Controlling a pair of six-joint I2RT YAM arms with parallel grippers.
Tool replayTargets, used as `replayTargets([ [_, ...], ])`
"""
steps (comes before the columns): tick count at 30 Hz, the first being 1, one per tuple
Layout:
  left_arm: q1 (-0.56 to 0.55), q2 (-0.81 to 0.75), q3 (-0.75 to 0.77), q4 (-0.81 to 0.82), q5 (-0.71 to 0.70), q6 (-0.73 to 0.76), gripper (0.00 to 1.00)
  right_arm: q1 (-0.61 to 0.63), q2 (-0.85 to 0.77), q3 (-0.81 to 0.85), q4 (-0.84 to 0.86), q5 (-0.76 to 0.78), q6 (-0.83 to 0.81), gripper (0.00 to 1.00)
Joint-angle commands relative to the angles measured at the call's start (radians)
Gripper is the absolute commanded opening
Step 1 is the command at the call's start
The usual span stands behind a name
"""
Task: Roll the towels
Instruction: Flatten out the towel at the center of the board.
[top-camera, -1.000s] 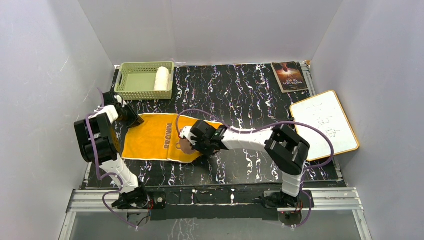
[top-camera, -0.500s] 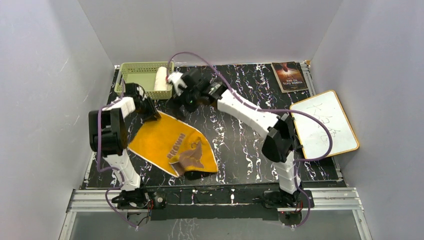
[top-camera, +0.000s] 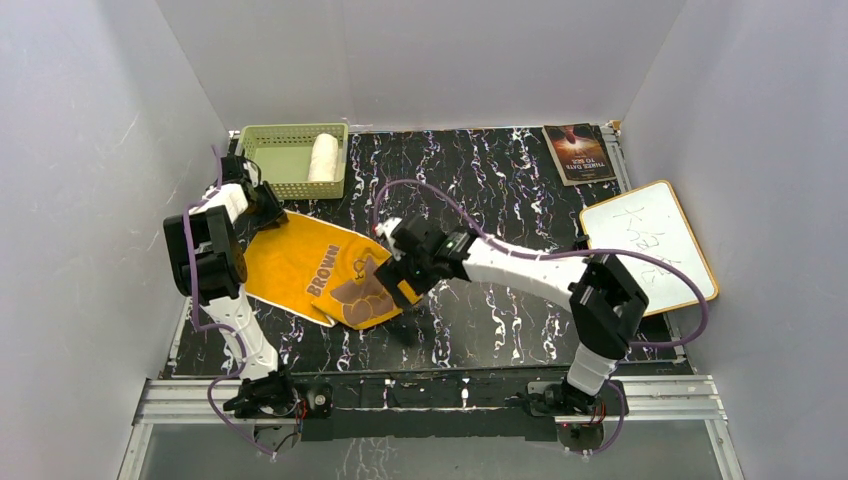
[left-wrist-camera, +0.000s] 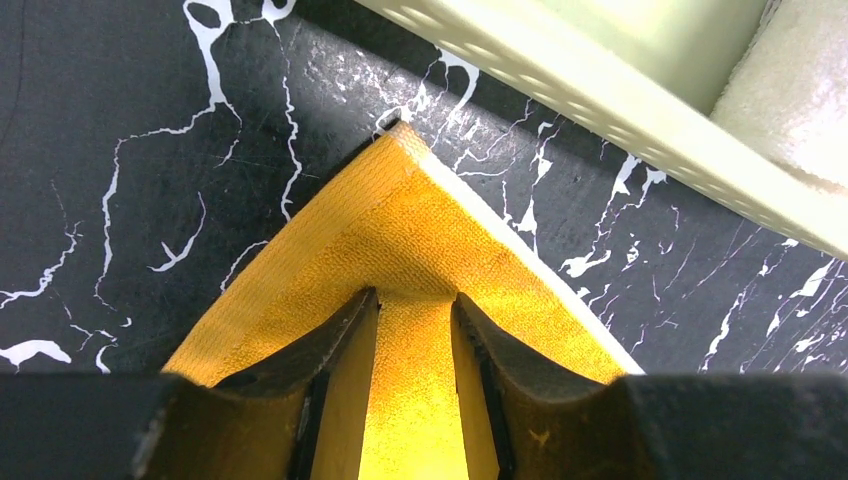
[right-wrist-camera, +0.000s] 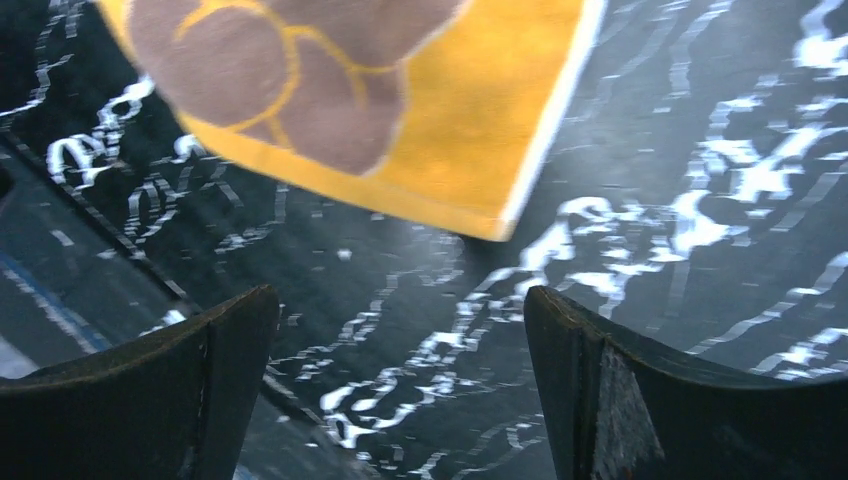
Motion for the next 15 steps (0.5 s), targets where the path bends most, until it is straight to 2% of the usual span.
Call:
replayTargets([
  [1, 0.006, 0.056, -0.056, -0.112, -0.099, 0.043, 0.34, 0.059, 0.019, -0.006, 0.14, 0.076, 0.193, 0.9],
  [4, 0.005, 0.048, -0.059, -0.118, -0.095, 0.046, 0.34, 0.044, 0.049, -0.026, 0.181, 0.179, 0.266, 0.82],
  [8, 0.005, 0.021, -0.076, -0.117, -0.092, 0.057, 0.34, -0.007, 0.055, -0.083, 0.25, 0.202, 0.325, 0.67],
  [15, 0.004, 0.023, -0.079, -0.112, -0.065, 0.057, 0.34, -0.046, 0.129, -0.073, 0.245, 0.15, 0.297, 0.63],
])
